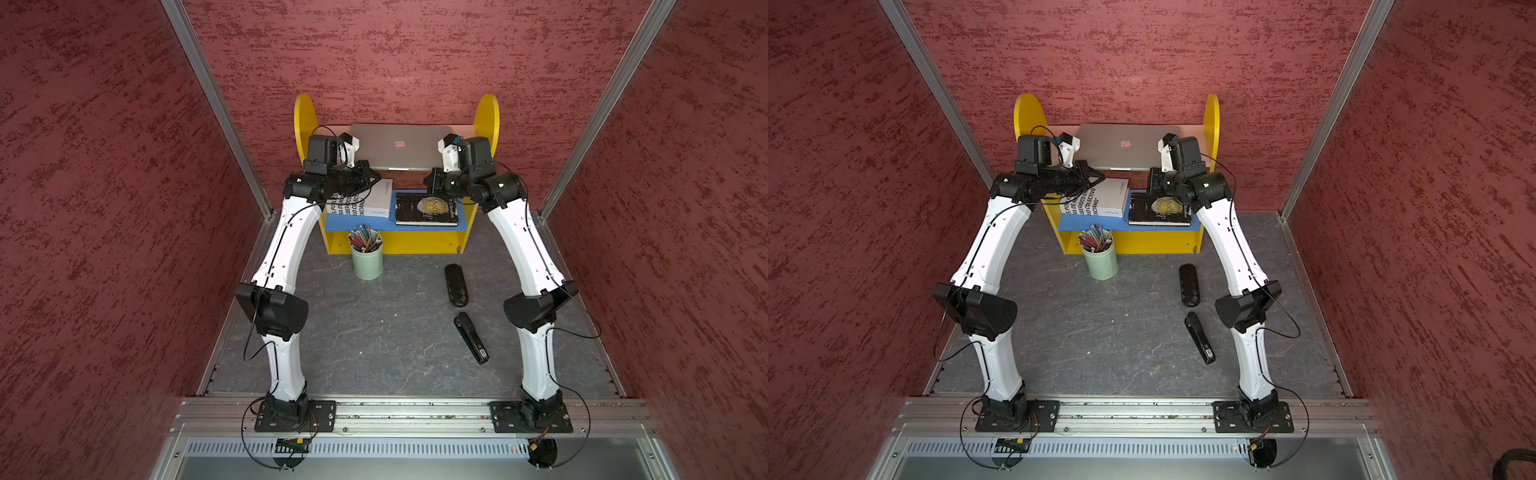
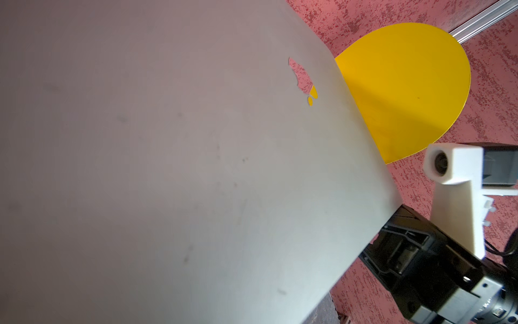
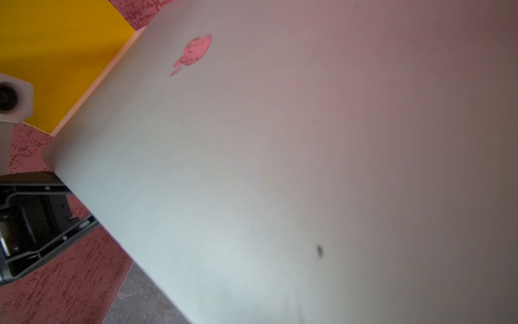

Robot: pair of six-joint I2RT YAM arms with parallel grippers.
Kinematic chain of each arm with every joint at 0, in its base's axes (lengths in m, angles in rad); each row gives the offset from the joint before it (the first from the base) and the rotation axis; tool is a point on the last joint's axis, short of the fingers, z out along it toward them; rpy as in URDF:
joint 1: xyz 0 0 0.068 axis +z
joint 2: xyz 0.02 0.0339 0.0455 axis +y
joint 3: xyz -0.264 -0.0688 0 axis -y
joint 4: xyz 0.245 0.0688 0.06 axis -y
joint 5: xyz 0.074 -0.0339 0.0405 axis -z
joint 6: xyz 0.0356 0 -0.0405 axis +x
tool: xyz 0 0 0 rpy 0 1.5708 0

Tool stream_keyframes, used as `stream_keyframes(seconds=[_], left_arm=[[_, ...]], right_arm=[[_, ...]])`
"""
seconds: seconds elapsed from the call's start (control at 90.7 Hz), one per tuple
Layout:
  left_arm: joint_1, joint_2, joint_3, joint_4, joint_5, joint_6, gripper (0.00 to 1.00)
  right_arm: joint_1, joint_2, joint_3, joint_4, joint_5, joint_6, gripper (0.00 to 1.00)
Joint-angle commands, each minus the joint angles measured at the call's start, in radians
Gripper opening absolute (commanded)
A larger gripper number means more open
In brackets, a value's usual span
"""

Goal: Close the laptop lid and set it aside
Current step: Place the laptop on the shelf.

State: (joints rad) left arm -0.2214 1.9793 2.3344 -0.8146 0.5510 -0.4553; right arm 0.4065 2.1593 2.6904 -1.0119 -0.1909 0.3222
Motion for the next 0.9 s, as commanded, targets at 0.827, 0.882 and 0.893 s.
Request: stream_keyframes(seconds=[0.827, 0.882, 0.893], left_arm=[[0.033, 0.080, 0.137, 0.038, 0.046, -0.023, 0.00], [0.033, 0.081, 0.138, 0.038, 0.046, -0.023, 0.00], [0.033, 0.082, 0.138, 0.038, 0.046, -0.022, 0.00]], right_arm=[[-0.069, 0.045, 0.054, 0.153, -0.037, -0.020, 0.00], [-0.074, 0.046, 0.054, 0.155, -0.042, -0.017, 0.00], [-0.074, 0.047, 0.054, 0.156, -0.043, -0.017, 0.00]])
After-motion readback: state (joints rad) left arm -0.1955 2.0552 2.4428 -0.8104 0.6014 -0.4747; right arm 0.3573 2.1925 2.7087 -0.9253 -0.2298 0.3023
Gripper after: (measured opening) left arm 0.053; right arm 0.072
